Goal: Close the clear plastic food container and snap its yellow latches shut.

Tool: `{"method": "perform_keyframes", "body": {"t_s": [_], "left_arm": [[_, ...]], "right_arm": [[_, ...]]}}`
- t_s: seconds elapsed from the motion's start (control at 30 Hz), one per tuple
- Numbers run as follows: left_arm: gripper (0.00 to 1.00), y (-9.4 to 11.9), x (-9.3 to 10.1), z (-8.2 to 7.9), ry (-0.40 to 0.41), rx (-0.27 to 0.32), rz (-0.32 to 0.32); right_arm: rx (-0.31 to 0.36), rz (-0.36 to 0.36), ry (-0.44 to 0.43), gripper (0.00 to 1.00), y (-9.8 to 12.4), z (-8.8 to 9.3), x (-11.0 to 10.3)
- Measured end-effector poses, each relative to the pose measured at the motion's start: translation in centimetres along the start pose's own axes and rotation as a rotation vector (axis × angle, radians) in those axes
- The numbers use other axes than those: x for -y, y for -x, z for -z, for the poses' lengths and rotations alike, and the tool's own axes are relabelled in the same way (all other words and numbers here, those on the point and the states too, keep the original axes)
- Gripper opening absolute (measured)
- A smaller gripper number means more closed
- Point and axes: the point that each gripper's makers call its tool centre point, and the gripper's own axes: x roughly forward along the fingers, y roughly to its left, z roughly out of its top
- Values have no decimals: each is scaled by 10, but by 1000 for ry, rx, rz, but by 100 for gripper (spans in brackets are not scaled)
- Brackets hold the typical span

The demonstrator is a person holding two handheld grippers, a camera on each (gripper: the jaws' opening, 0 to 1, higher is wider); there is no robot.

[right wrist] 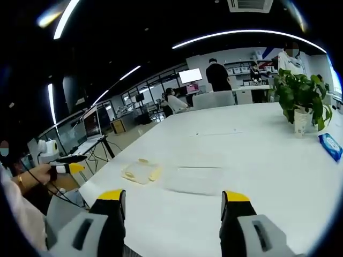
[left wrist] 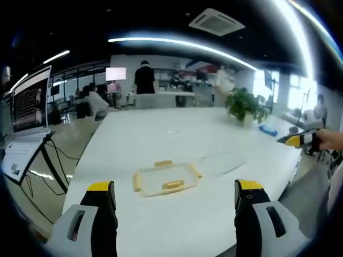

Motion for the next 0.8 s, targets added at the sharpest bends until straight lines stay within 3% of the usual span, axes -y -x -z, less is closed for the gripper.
{"method": "perform_keyframes", "body": {"t_s": [0.8], "left_arm": [[90,0,1,3,-4,-9,-4]], "right_arm": [[-5,-3,-10,72,-2,2,2]]}}
